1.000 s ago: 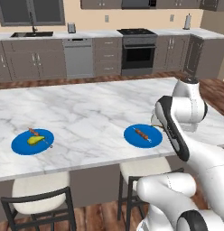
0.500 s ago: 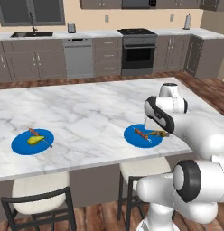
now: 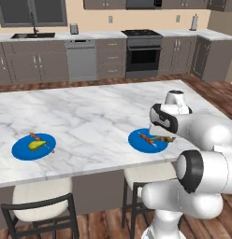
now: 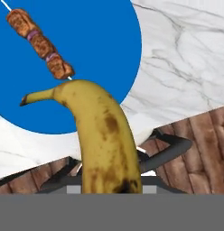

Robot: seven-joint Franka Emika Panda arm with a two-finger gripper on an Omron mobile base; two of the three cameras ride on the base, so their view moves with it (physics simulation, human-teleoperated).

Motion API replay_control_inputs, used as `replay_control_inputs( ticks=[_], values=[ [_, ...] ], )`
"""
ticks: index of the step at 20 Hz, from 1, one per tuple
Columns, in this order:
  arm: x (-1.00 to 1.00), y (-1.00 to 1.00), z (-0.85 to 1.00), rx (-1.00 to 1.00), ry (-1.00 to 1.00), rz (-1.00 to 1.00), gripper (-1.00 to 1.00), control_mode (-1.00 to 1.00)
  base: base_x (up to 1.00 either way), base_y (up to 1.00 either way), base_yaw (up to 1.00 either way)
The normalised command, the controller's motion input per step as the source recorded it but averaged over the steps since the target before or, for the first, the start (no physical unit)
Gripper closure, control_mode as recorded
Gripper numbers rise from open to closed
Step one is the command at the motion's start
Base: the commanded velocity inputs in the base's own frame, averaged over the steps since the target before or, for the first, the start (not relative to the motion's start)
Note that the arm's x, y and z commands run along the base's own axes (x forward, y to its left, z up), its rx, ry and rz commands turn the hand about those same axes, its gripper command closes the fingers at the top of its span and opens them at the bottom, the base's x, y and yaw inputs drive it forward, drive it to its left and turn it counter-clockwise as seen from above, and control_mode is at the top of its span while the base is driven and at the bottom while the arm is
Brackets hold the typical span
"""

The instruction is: Pick up the banana and pear from the fridge and place one fruit on each plate on the dining counter.

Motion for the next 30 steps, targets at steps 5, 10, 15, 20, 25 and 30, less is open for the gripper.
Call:
replay_control_inputs(
  ticks=[5, 10, 15, 20, 25, 30],
  values=[
    [0.19, 0.0, -0.38, 0.01, -0.3, 0.0, 1.0, -1.0, 0.0, 0.0, 0.0],
    [0.18, -0.03, -0.06, 0.0, -0.36, 0.0, 1.0, -1.0, 0.0, 0.0, 0.0],
    [0.69, 0.0, -0.14, 0.0, 0.07, 0.0, 1.0, -1.0, 0.0, 0.0, 0.0],
    [0.57, 0.0, -0.05, 0.0, 0.06, 0.0, 1.0, -1.0, 0.0, 0.0, 0.0],
    [0.36, 0.0, -0.11, 0.0, 0.0, 0.0, 1.0, -1.0, 0.0, 0.0, 0.0],
    [0.45, 0.0, -0.37, 0.0, 0.0, 0.0, 1.0, -1.0, 0.0, 0.0, 0.0]
  ],
)
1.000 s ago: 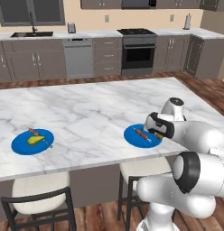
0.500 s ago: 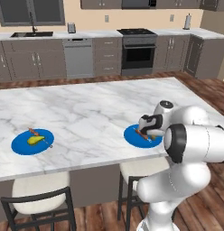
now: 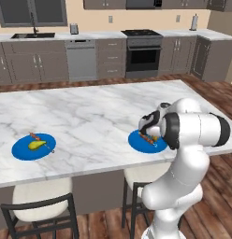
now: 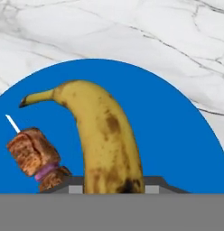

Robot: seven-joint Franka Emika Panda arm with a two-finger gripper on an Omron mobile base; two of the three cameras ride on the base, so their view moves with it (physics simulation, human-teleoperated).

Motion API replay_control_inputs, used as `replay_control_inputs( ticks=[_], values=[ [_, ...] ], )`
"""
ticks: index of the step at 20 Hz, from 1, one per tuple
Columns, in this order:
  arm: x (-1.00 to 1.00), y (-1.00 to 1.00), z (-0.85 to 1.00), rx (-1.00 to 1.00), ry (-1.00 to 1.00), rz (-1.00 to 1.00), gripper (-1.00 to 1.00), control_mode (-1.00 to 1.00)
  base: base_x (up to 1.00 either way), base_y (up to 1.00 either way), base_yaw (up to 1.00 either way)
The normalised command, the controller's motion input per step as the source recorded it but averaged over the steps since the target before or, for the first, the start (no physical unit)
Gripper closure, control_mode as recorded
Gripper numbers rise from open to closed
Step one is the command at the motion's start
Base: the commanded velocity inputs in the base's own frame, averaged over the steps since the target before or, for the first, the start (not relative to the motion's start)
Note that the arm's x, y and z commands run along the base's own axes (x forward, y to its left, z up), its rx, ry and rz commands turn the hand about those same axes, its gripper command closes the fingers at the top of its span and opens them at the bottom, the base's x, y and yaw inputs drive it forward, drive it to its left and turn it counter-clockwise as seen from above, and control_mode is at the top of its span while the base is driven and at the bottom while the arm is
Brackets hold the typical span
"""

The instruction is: Pick up the banana and pear from the fridge and place one fruit on each plate on the dining counter.

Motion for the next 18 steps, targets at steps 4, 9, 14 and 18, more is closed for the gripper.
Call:
replay_control_inputs(
  ticks=[4, 9, 14, 18],
  values=[
    [0.33, -0.01, -0.48, 0.0, 0.03, 0.0, 1.0, -1.0, 0.0, 0.0, 0.0],
    [-0.31, -0.02, -0.26, 0.0, 0.05, 0.0, 1.0, -1.0, 0.0, 0.0, 0.0],
    [-0.79, 0.1, -0.03, 0.0, -0.03, 0.0, 1.0, -1.0, 0.0, 0.0, 0.0],
    [-0.72, 0.62, -0.07, 0.0, 0.0, 0.0, -1.0, -1.0, 0.0, 0.0, 0.0]
  ],
)
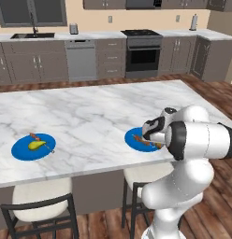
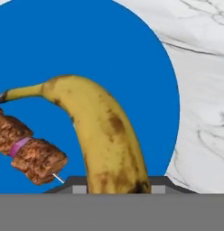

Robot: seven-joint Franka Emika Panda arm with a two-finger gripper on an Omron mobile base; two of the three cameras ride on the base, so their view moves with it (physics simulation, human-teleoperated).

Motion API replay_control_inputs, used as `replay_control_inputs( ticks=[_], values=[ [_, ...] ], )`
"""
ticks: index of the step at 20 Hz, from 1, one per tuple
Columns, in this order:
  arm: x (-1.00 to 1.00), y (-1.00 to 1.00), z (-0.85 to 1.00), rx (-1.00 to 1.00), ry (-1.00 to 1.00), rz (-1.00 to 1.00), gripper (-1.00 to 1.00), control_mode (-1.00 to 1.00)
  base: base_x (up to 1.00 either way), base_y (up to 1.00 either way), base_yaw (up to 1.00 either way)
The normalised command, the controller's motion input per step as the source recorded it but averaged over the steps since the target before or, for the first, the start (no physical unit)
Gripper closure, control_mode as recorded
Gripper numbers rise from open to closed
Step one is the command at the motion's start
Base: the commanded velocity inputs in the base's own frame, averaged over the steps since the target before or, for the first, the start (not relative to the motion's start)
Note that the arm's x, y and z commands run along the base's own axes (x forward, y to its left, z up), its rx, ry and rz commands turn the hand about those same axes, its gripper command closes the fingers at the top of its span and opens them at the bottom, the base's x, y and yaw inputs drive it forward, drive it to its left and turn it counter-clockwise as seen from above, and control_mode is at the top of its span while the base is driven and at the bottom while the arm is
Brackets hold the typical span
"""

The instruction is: Pick up the banana and pear from the fridge and place one fruit on each plate on the dining counter.

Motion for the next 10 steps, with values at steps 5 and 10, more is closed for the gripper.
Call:
replay_control_inputs(
  ticks=[5, 10],
  values=[
    [-0.15, 0.49, 0.03, 0.0, -0.01, 0.0, -1.0, -1.0, 0.0, 0.0, 0.0],
    [0.55, -0.13, 0.25, 0.04, -0.02, 0.0, -1.0, -1.0, 0.0, 0.0, 0.0]
  ],
)
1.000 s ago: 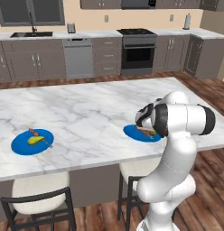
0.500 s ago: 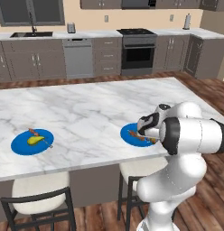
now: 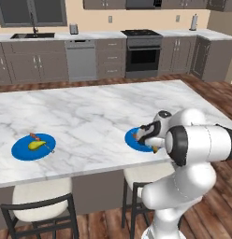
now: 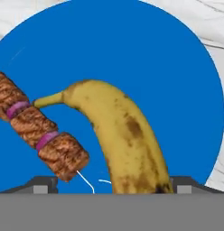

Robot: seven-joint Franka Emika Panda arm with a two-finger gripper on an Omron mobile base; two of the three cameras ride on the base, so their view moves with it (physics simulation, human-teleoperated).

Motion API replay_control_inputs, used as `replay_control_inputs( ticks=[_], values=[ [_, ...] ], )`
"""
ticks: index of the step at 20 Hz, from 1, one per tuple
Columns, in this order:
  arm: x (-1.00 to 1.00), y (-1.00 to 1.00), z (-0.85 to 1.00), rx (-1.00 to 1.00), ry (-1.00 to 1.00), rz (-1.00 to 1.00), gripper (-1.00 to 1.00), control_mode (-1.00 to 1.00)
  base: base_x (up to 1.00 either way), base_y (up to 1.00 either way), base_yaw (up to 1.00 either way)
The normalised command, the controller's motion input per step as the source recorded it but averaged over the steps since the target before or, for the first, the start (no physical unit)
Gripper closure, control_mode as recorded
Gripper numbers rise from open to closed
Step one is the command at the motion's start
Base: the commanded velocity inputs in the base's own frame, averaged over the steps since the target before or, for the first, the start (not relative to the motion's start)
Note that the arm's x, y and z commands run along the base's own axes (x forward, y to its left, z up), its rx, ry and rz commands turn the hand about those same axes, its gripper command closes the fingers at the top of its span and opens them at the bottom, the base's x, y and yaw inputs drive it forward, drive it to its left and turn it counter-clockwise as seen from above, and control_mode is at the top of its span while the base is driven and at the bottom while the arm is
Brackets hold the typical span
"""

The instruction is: Pick up the banana and pear from the fridge and place one fruit on each plate on the dining counter.

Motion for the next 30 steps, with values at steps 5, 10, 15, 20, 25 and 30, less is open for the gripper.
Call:
replay_control_inputs(
  ticks=[5, 10, 15, 20, 25, 30],
  values=[
    [0.5, -0.53, 0.53, 0.14, 0.0, 0.0, -1.0, -1.0, 0.0, 0.0, 0.0],
    [0.0, -0.15, 0.88, 0.08, -0.09, 0.0, -1.0, -1.0, 0.0, 0.0, 0.0],
    [-0.53, -0.01, 1.0, 0.02, -0.09, 0.0, -1.0, -1.0, 0.0, 0.0, 0.0],
    [-1.0, 0.0, 0.84, 0.0, -0.15, 0.0, -1.0, -1.0, 0.0, 0.0, 0.0],
    [-1.0, 0.22, 0.8, 0.0, -0.19, 0.0, -1.0, -1.0, 0.0, 0.0, 0.0],
    [-1.0, 0.36, 0.86, -0.02, -0.21, 0.0, -1.0, -1.0, 0.0, 0.0, 0.0]
  ],
)
